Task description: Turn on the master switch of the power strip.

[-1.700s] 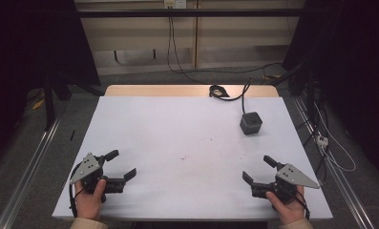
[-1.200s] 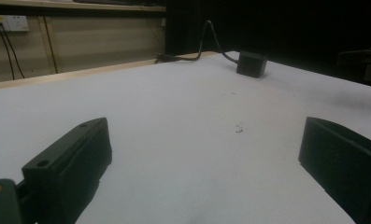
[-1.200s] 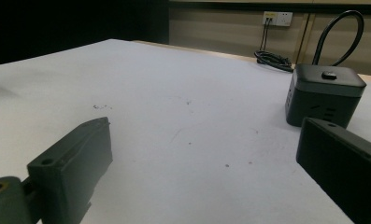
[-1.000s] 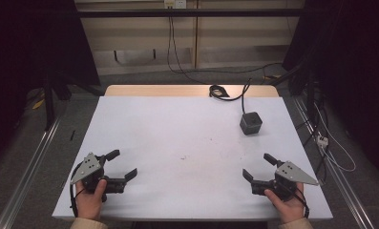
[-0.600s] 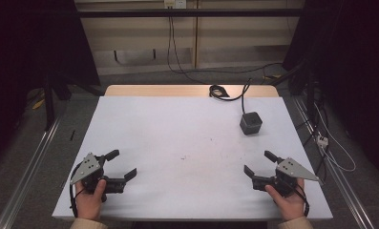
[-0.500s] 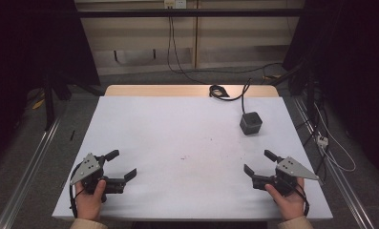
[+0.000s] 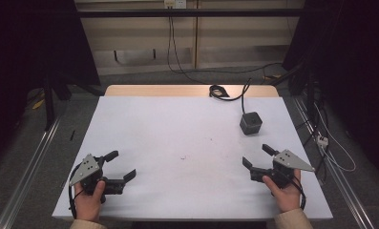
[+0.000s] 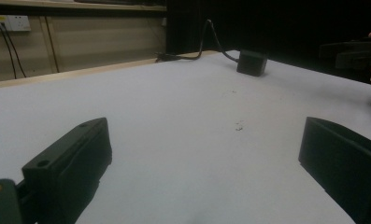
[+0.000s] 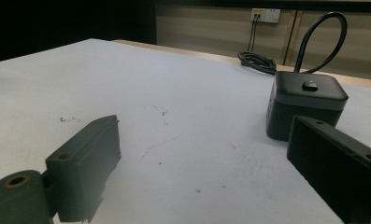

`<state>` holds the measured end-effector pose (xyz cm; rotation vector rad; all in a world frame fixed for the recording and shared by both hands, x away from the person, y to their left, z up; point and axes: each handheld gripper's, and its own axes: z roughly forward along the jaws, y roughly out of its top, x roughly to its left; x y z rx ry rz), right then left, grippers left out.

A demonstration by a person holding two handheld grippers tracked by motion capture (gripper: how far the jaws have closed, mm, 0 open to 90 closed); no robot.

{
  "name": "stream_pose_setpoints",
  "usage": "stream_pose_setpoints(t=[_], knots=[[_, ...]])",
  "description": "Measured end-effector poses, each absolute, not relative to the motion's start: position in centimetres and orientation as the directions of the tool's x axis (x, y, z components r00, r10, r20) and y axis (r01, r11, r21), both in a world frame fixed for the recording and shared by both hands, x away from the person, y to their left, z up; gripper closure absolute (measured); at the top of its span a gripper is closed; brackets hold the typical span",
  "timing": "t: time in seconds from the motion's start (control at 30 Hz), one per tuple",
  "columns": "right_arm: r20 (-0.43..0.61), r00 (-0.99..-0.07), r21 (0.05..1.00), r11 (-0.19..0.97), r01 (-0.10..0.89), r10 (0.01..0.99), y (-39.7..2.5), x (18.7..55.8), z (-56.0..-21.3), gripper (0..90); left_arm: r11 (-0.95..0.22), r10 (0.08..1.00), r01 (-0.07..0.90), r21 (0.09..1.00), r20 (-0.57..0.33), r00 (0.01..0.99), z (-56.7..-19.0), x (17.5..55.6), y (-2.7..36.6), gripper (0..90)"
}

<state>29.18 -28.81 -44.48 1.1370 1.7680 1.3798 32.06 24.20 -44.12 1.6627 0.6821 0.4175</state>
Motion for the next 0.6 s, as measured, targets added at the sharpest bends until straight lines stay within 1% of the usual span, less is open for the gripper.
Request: stream_pose_setpoints(t=[0.43,0.6], knots=[[0.052,-0.401,0.964,0.059,0.261,0.915,-29.5,30.5,-43.9,9.2,-0.092,0.636,0.207,0.974,-0.102,0.765,-44.1,32.1,24.1,2.2],[0.047,-0.400,0.963,0.065,0.261,0.915,-29.7,30.9,-43.6,8.9,-0.098,0.635,0.205,0.974,-0.098,0.766,-44.1,32.1,24.1,2.2]])
